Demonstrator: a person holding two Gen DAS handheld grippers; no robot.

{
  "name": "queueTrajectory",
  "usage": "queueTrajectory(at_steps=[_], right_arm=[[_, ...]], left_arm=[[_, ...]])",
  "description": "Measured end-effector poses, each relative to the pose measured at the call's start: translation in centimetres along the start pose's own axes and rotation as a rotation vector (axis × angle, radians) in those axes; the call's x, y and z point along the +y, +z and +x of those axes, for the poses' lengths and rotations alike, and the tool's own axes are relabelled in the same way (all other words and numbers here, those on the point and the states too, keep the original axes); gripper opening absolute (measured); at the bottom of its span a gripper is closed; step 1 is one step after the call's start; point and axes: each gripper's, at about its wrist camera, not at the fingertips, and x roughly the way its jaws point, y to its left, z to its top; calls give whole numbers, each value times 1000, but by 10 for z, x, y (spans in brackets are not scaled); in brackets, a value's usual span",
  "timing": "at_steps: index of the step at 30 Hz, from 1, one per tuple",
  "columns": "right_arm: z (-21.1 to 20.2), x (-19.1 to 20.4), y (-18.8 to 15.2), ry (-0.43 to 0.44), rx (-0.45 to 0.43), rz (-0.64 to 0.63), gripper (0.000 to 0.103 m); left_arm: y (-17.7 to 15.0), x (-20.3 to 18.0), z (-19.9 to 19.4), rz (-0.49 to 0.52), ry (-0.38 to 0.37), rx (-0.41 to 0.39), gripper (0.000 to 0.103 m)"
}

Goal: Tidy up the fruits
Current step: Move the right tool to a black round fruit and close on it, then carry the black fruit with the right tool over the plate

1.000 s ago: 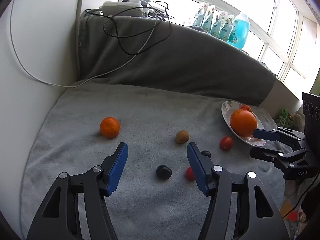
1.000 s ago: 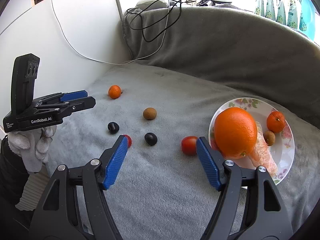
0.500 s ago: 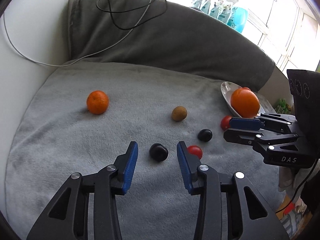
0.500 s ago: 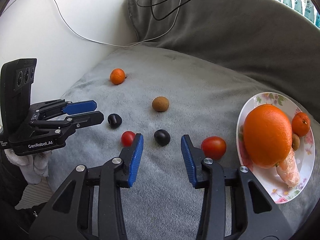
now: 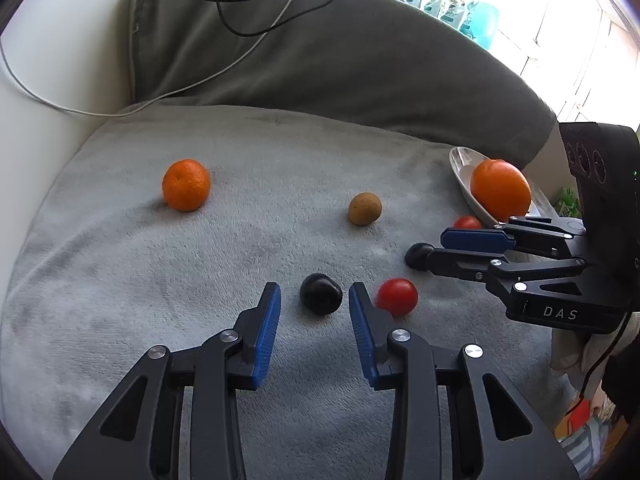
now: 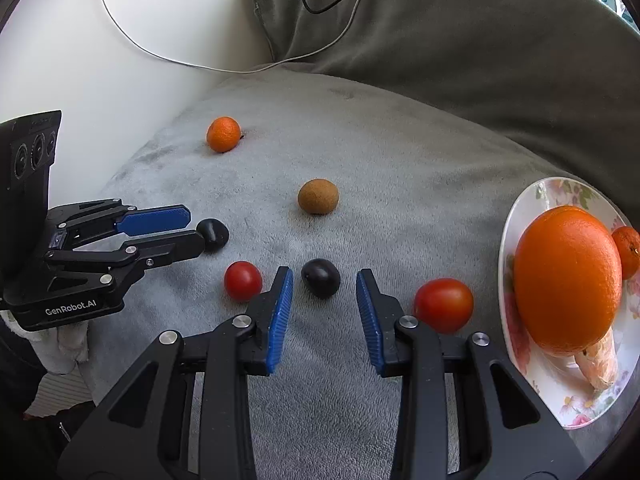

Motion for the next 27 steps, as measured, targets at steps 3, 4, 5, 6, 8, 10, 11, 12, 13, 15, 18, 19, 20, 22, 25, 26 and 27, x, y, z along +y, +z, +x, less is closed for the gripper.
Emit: queueTrajectory(at_steps=[3,4,5,6,8,10,11,12,13,15,18,19,20,22,25,26,27], right_arm=[[4,0,1,-1,8,-4,34],[5,0,1,-1,10,-5,33],[6,0,1,0,13,-6,31],[7,0,1,1,15,-8,29],[8,1,1,1,17,-9,29],[8,2,1,-1,17,-14,29],[8,3,1,-3,18,-16,28],[9,3,1,-6,19,-18,28],[9,3,1,-8,20,-18,28],[10,3,1,-8,22,-19,27],[11,5,0,-11,22,-25,23],[10,6,0,-17,20,-31,23],[10,7,0,-21,19,-37,23],[10,8,0,-22,18,-41,23],[9,8,1,-20,12,-37,22],[7,8,1,-19,9,-36,22],[6,8,1,-20,5,-36,22]], left_arm=[[-1,0,3,2,1,6,33],[-1,0,4,3,1,8,32],[-1,0,5,5,2,9,31],[-1,0,6,6,2,10,31],[-1,0,7,6,1,13,31],[-1,0,9,9,3,15,31],[0,-1,10,10,3,17,30],[0,-1,11,12,4,19,30],[0,-2,12,15,4,20,28],[-1,-3,12,21,3,21,26],[-1,-5,12,28,5,18,22],[-1,-5,12,29,7,17,22],[-1,-5,12,30,8,17,22],[-2,-6,12,33,11,14,21],[-2,-7,13,32,13,11,21],[-2,-7,11,31,12,8,21],[-2,-7,10,31,13,4,21]])
